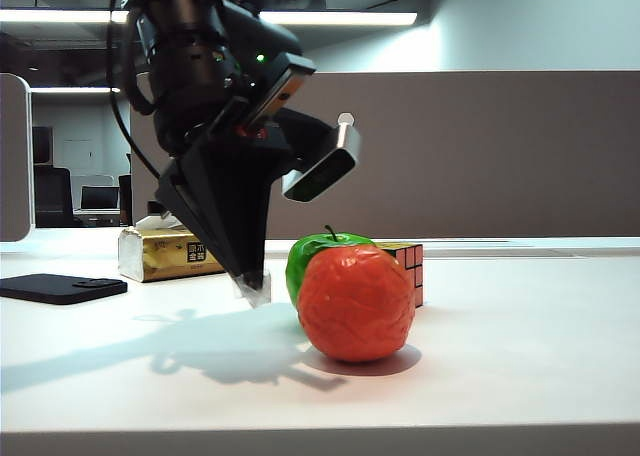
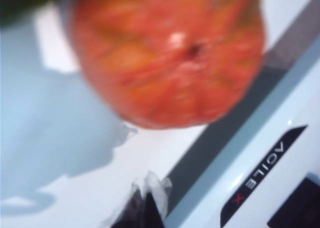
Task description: Move all the fruits on the tabletop near the face of the Rubik's cube that has the color most similar to each fruit.
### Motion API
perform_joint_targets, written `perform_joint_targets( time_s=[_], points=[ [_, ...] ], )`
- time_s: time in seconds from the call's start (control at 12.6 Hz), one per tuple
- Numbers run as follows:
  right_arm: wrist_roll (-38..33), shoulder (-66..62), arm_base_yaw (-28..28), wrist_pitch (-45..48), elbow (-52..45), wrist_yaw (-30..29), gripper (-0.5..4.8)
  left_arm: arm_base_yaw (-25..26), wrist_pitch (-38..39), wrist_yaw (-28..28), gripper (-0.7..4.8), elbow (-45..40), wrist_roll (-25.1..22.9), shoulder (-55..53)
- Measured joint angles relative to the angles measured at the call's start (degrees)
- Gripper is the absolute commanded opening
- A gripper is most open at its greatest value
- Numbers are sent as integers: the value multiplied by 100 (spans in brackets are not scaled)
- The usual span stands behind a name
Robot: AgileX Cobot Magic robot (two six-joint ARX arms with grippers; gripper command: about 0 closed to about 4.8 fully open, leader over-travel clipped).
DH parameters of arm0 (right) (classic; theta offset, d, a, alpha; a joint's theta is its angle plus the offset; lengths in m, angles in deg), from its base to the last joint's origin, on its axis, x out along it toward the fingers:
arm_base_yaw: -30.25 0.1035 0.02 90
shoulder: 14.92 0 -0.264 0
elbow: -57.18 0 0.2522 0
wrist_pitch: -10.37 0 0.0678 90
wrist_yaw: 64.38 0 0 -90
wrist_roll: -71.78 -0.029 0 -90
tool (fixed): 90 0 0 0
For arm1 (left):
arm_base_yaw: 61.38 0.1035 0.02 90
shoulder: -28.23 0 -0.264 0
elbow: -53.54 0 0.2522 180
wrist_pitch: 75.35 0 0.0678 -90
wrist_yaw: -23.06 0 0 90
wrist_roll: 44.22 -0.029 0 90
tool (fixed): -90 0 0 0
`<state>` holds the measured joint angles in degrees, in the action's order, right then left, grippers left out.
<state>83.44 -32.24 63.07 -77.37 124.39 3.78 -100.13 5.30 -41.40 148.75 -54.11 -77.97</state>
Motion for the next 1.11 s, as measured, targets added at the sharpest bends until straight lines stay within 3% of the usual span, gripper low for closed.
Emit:
perform_joint_targets(
  time_s=[0.24,0.32,1.11],
  points=[
    [0,0,0,105,0,-2,-1,-533,-557,-94,-5,-2,98,0],
    [0,0,0,105,0,-2,-1,-518,-780,-243,-5,-2,291,0],
    [0,0,0,120,0,-2,-1,-527,-1823,-245,-5,-4,575,-2]
  ],
)
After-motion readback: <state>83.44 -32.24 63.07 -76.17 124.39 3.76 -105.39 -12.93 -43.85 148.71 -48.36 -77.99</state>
